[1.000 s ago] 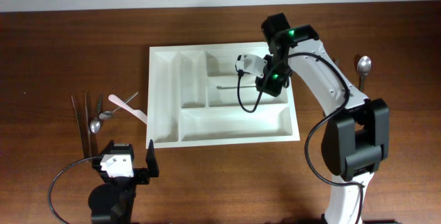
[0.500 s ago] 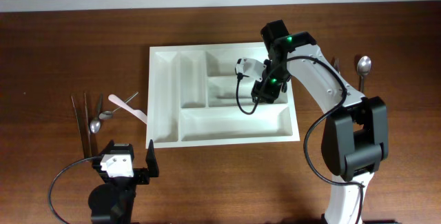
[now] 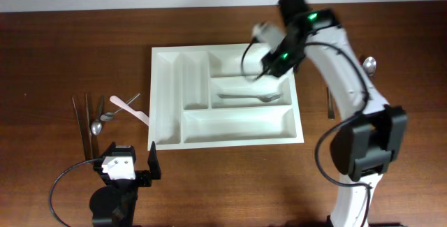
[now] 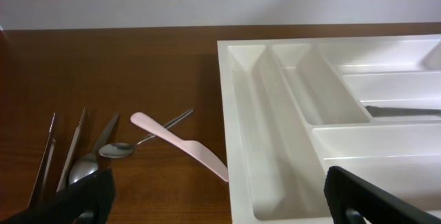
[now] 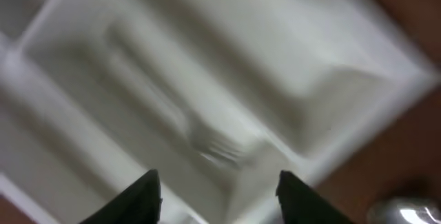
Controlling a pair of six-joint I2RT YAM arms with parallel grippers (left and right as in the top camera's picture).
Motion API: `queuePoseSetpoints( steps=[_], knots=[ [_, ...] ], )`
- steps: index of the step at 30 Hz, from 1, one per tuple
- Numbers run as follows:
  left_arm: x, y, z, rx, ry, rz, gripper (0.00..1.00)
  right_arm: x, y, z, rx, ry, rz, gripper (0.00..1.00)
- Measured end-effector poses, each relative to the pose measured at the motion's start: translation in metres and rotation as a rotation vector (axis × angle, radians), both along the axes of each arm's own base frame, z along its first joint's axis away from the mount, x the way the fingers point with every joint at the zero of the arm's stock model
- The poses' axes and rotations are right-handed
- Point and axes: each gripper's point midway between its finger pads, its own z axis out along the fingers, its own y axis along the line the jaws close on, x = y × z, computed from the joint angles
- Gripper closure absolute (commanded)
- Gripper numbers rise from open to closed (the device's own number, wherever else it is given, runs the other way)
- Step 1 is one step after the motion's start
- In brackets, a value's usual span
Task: Pack container
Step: 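Return the right gripper to the right and grasp a silver spoon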
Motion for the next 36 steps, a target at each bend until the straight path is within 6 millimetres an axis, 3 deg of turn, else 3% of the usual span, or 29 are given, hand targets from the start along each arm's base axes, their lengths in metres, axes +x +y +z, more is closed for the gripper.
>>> queuePoseSetpoints(
  steps=[3, 9, 16, 19, 30, 36],
  knots=[
    [0.0, 0.0, 0.0, 0.0, 0.0, 0.0, 0.01, 0.009, -0.039, 0.017, 0.012, 0.0, -0.177, 0.01],
    [0.0, 0.0, 0.0, 0.0, 0.0, 0.0, 0.01, 0.0, -0.117, 0.013, 0.025, 0.087, -0.438, 0.01],
    [0.0, 0.0, 0.0, 0.0, 0.0, 0.0, 0.01, -0.005, -0.177, 0.003, 0.082, 0.113, -0.602, 0.26],
    [0.0, 0.0, 0.0, 0.0, 0.0, 0.0, 0.01, -0.006, -0.187, -0.01, 0.093, 0.124, -0.631, 0.3],
    [0.0, 0.0, 0.0, 0.0, 0.0, 0.0, 0.01, -0.025, -0.182, -0.079, 0.076, 0.218, -0.649, 0.32],
    [0.0, 0.0, 0.0, 0.0, 0.0, 0.0, 0.01, -0.023, -0.187, -0.092, 0.06, 0.202, -0.678, 0.35]
  ],
)
